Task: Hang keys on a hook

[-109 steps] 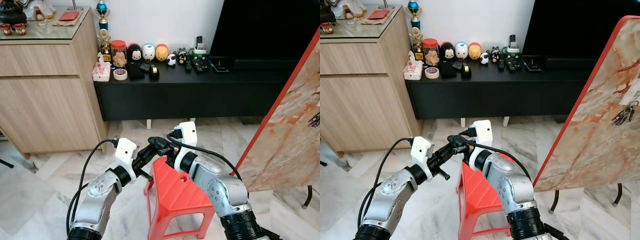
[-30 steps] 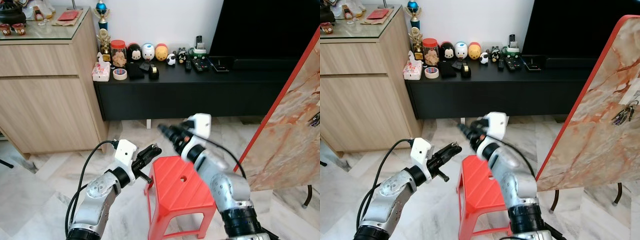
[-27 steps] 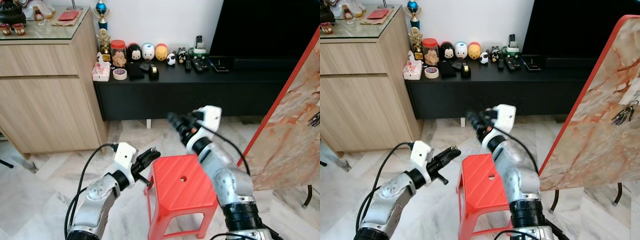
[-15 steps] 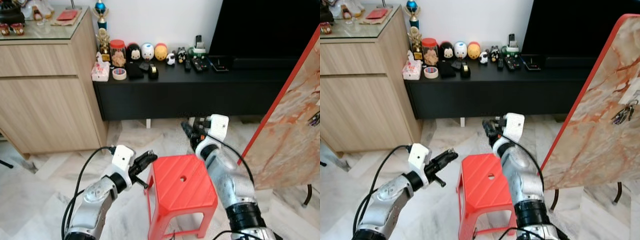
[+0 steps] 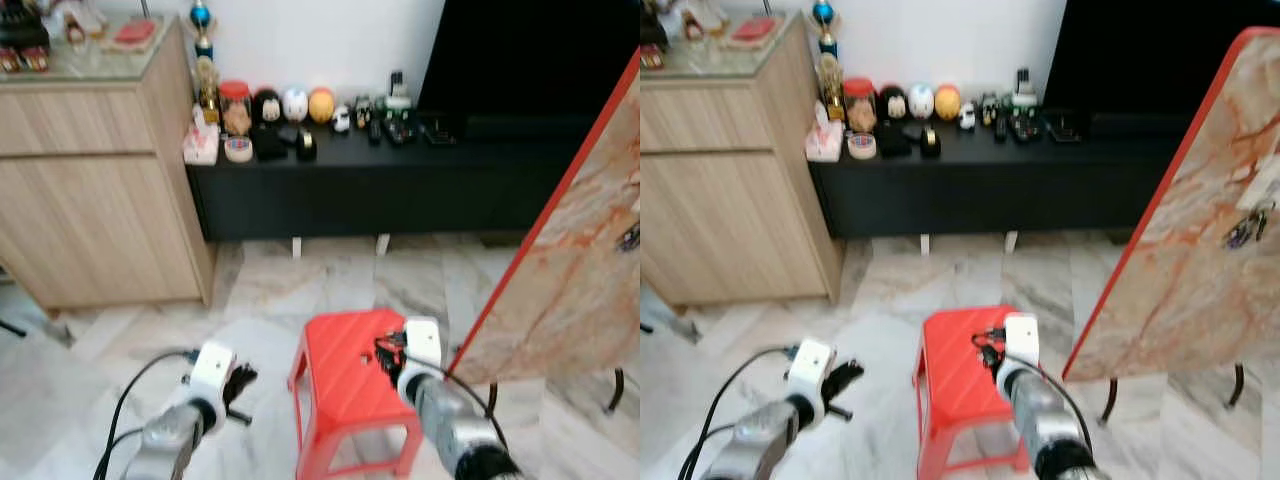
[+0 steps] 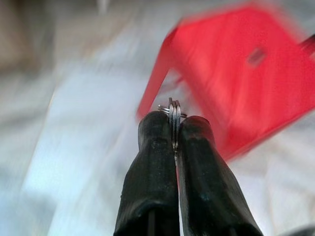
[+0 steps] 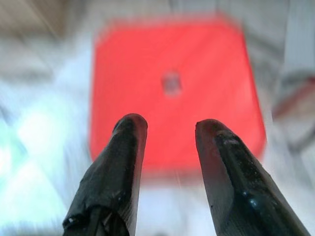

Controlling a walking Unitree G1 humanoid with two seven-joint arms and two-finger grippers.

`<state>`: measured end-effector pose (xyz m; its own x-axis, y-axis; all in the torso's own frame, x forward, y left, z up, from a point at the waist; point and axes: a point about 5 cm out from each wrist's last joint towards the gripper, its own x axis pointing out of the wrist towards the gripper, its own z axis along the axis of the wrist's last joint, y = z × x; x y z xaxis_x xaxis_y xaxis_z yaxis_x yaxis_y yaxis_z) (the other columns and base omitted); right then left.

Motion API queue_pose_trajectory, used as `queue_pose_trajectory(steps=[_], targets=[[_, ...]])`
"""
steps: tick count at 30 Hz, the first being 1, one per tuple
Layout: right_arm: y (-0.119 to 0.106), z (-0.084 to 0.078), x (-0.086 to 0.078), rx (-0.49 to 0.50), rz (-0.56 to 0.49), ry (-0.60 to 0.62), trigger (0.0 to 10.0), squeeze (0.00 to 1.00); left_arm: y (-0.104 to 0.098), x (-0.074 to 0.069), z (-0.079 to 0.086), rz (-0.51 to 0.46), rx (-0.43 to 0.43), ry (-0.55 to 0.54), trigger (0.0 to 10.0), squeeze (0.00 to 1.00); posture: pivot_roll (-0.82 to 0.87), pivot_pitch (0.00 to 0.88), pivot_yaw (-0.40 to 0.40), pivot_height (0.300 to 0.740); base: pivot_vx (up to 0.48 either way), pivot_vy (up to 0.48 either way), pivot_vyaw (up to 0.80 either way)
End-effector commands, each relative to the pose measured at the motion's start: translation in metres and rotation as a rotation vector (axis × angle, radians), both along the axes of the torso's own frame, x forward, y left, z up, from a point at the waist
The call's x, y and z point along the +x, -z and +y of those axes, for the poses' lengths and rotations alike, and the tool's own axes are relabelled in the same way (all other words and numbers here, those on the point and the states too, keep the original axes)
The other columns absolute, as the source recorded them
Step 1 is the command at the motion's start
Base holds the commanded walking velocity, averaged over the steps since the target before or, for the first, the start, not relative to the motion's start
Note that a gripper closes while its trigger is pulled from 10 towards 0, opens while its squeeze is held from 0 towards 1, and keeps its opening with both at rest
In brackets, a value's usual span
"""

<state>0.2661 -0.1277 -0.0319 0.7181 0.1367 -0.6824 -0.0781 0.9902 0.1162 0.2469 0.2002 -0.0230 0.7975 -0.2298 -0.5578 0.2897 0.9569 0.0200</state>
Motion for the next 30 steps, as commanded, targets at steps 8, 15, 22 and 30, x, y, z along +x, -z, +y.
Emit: queue_pose_trajectory(steps=[8, 15, 22, 30], targets=[[0.030, -0.015, -0.037, 0.021, 0.134, 0.127, 10.0, 0.00, 0.027, -0.029, 0.021, 0.162, 0.103, -0.080, 10.0, 0.00, 0.12, 0.000, -0.079, 0.740, 0.000, 0.000, 0.00], [0.053, -0.027, -0.077, 0.077, 0.269, 0.323, 10.0, 0.00, 0.045, -0.051, 0.021, 0.273, 0.136, -0.154, 10.0, 0.00, 0.10, 0.000, -0.073, 0.740, 0.000, 0.000, 0.00], [0.063, -0.047, -0.101, -0.062, 0.340, 0.331, 10.0, 0.00, 0.049, -0.058, 0.025, 0.289, 0.119, -0.231, 10.0, 0.00, 0.08, 0.000, -0.075, 0.740, 0.000, 0.000, 0.00], [0.068, -0.050, -0.117, -0.012, 0.319, 0.344, 10.0, 0.00, 0.053, -0.066, 0.027, 0.316, 0.110, -0.258, 10.0, 0.00, 0.05, 0.000, -0.069, 0.740, 0.000, 0.000, 0.00]])
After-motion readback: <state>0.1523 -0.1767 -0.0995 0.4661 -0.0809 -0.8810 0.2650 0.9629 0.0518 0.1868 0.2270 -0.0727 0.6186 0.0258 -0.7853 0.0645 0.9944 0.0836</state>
